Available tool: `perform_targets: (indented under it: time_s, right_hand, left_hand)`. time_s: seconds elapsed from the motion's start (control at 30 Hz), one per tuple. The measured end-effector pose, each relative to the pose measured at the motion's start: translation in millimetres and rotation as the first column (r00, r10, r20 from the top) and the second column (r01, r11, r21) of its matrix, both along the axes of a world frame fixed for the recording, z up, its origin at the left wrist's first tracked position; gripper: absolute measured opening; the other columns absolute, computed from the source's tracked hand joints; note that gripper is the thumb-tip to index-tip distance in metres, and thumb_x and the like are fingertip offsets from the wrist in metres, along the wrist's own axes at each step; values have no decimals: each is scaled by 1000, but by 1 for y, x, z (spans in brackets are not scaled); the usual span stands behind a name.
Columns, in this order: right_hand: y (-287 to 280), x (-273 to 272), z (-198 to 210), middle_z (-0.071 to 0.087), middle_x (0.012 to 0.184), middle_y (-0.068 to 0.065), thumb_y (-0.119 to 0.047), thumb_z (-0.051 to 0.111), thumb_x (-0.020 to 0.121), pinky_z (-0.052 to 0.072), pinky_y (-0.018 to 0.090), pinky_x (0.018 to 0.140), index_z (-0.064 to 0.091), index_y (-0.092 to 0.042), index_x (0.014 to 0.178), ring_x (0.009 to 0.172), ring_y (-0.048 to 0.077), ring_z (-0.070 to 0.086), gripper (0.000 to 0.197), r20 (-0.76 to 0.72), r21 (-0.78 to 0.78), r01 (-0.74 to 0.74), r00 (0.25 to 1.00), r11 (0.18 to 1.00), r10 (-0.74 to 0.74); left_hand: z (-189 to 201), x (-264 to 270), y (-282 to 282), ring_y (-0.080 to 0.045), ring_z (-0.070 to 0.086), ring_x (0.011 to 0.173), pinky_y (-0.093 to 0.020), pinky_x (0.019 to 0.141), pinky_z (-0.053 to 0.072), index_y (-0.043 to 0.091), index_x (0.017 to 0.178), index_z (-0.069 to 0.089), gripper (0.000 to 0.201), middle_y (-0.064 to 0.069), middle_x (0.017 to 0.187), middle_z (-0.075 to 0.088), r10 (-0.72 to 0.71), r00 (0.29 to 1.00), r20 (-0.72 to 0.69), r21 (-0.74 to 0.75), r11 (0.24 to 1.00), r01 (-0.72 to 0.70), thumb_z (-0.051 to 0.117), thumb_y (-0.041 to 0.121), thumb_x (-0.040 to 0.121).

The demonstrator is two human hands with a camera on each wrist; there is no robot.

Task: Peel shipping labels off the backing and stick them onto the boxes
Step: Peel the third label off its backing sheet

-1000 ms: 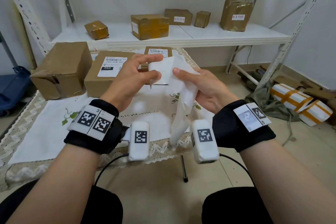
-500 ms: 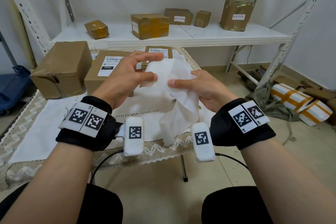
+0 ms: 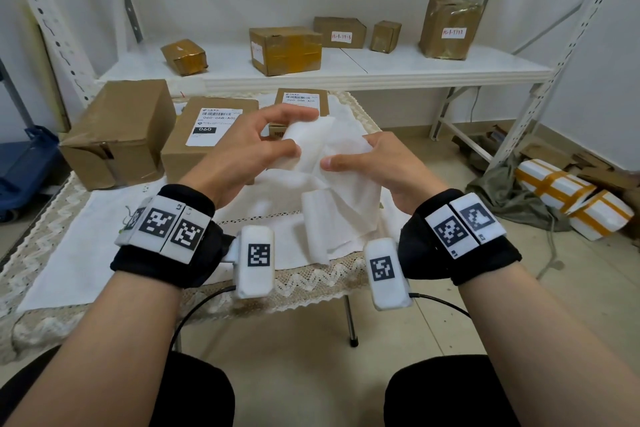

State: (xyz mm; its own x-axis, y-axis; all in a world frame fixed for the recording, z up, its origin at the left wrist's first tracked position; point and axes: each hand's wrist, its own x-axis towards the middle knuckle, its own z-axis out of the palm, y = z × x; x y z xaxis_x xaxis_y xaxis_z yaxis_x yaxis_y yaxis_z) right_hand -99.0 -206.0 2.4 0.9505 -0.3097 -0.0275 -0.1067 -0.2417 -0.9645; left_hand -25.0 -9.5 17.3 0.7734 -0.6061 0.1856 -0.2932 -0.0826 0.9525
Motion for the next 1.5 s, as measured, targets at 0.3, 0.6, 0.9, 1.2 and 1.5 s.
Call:
perform_targets:
  time_s: [0.3,0.6,0.9,1.2,1.5]
  right_hand:
    - [7,0,-1,78,94,12,-19,81,87,55,26,67,76,-4,104,74,17,70,24,55,-8,-28,998,1000,28]
    - [13,0,-3,78,106,13,-14,80,88,61,39,84,75,-11,113,87,26,76,25,125,-42,-59,990,997,63]
    - [5,3,-4,78,104,13,-7,78,87,62,34,73,74,-8,112,84,25,76,26,122,-88,-15,992,996,26]
    - [10,5,-9,64,78,-6,-15,81,83,39,15,52,70,-21,88,70,10,60,13,54,-383,-27,997,924,51]
    - [10,10,-13,73,92,-3,-29,71,97,50,33,78,78,-19,100,88,16,66,12,169,-296,5,985,955,47]
  left_hand:
    - [0,-2,-2,-13,62,100,-16,72,50,31,119,71,42,4,117,61,-41,995,88,24,999,39,60,0,93]
    - [-9,1,-8,-4,58,120,-37,104,48,30,107,71,24,22,116,68,96,976,196,12,995,-100,79,39,87]
    - [-11,1,-9,-18,62,104,-26,81,55,34,124,61,51,5,115,59,33,971,236,35,998,-42,82,11,83]
    - [-16,-2,-17,-18,46,71,-33,73,42,17,100,70,25,-5,71,48,83,978,193,72,993,-99,79,37,87]
    - [-18,2,-18,-4,54,70,-20,67,41,6,84,69,21,-1,85,64,180,960,216,65,978,-198,77,24,89]
